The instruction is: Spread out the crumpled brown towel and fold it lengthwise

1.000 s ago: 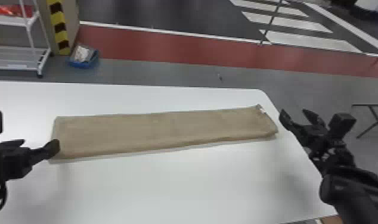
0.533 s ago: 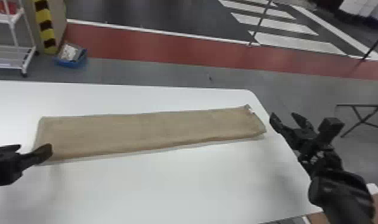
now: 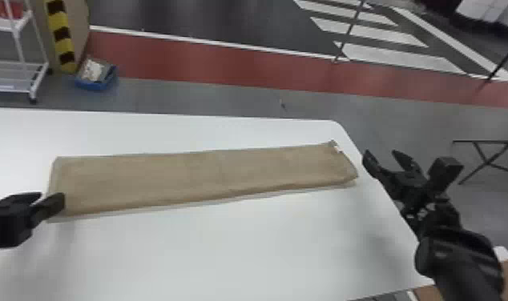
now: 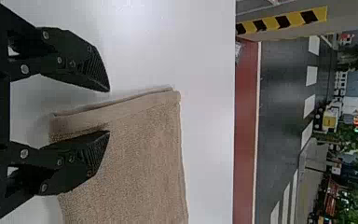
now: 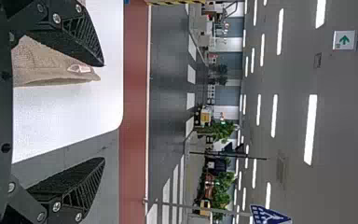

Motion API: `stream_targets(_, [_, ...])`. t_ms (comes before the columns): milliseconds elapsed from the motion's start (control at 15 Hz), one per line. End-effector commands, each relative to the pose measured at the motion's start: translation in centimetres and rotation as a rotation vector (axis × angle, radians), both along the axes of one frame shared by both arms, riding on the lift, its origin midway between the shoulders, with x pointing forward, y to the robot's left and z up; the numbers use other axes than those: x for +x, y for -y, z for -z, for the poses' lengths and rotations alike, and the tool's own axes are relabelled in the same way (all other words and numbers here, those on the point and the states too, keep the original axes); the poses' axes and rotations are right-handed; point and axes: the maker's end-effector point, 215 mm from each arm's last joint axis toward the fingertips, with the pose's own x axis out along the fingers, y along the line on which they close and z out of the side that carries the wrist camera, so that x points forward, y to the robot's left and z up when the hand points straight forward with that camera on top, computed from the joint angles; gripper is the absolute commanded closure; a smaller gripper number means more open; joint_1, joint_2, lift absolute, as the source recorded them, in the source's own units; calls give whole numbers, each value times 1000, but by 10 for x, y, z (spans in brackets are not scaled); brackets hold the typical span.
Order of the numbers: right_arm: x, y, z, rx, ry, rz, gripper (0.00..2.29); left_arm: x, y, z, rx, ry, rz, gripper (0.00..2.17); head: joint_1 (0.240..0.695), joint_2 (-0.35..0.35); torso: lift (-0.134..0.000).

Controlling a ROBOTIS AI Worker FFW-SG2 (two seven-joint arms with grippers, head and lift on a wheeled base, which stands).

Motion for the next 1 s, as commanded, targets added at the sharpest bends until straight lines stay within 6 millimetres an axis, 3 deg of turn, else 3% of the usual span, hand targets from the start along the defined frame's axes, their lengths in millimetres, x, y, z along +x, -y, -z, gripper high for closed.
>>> stream_targets(0, [0,-1,-1,0,2,-1,191,-3,2,5,4,-18,25,819,695,-316,-124])
stream_targets(200, [1,-2,-2,0,8,-1,191,-4,4,8,1,-35,36,819,695,-320,-124])
stream_targets(533, [1,-1,-5,-4,16,1,191,1,1,1,-10,-23,42,1136,695,-320,-124])
stream_targets(933, [1,1,-9,-6,28,7,191,8,-29,-15,-3,5,1,1136,695,-303,-124])
